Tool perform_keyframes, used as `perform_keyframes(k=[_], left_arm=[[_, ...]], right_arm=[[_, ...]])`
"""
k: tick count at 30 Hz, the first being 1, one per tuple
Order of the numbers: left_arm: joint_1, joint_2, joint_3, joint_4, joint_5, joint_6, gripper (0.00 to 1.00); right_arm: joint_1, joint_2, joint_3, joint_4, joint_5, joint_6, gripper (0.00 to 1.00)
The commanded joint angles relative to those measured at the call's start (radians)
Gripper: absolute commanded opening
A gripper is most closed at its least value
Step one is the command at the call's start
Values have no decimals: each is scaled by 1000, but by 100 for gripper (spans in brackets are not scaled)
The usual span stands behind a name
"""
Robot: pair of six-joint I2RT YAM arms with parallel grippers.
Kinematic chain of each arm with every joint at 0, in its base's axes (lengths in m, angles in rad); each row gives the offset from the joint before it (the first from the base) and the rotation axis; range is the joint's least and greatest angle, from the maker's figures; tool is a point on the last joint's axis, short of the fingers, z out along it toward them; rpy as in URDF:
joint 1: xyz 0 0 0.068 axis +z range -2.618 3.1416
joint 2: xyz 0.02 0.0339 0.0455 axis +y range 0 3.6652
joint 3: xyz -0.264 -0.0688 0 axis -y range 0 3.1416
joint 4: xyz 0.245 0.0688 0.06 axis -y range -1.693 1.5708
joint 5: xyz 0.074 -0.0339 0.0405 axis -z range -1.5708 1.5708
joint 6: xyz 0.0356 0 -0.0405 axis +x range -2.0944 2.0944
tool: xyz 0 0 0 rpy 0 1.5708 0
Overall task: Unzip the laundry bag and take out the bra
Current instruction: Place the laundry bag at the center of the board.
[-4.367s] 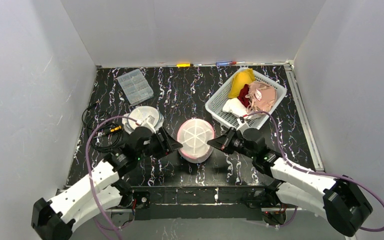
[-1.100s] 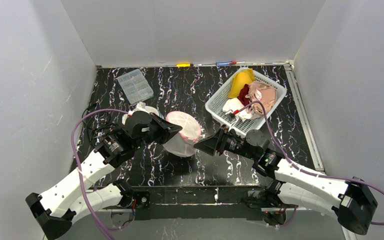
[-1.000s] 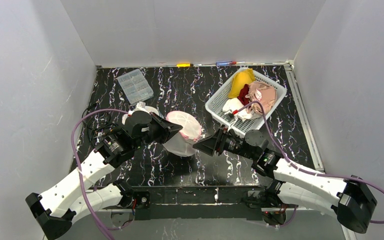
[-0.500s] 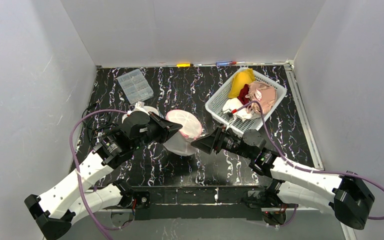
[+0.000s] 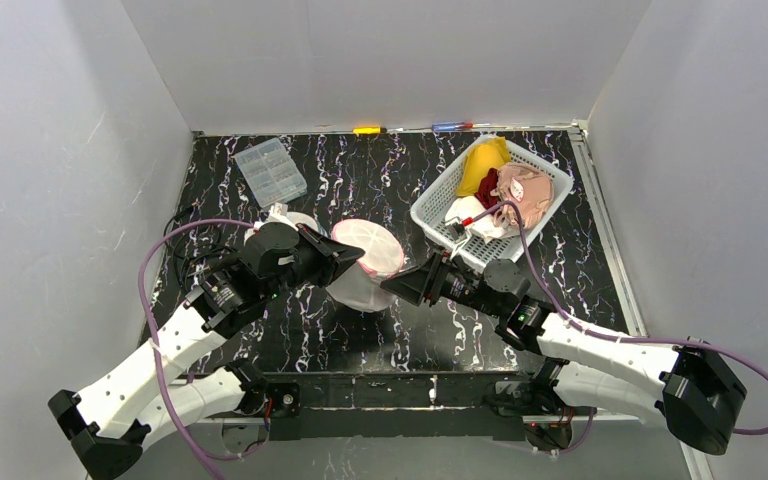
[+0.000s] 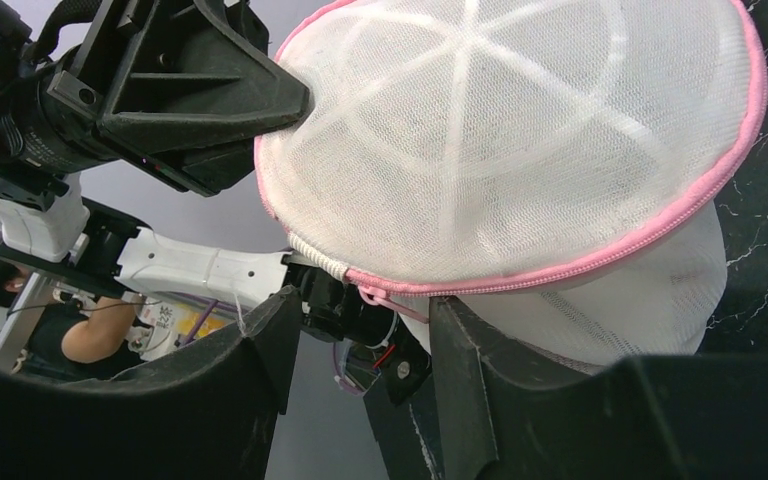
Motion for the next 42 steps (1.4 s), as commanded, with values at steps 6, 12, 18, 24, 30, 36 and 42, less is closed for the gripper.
perform_keyframes(k=[6, 12, 18, 24, 30, 36, 42], left_arm=[[4, -25, 30, 23, -9, -3, 0], [3, -28, 24, 22, -8, -2, 0], [3, -32, 19, 22, -9, -4, 0], [3, -40, 8, 25, -9, -5, 0], [3, -46, 0, 25, -8, -5, 0], [3, -56, -23, 4, 3, 11, 0], [4, -55, -87, 18, 54, 51, 0]], right_arm=[[11, -5, -4, 64, 19, 2, 48], [11, -9, -15, 58, 28, 5, 41], [11, -16, -17, 52, 33, 4, 32], [11, -20, -20, 48, 35, 5, 23], [11, -32, -23, 35, 38, -2, 11], [11, -70, -2, -113, 57, -61, 1], [12, -114, 45, -394, 117, -187, 1]])
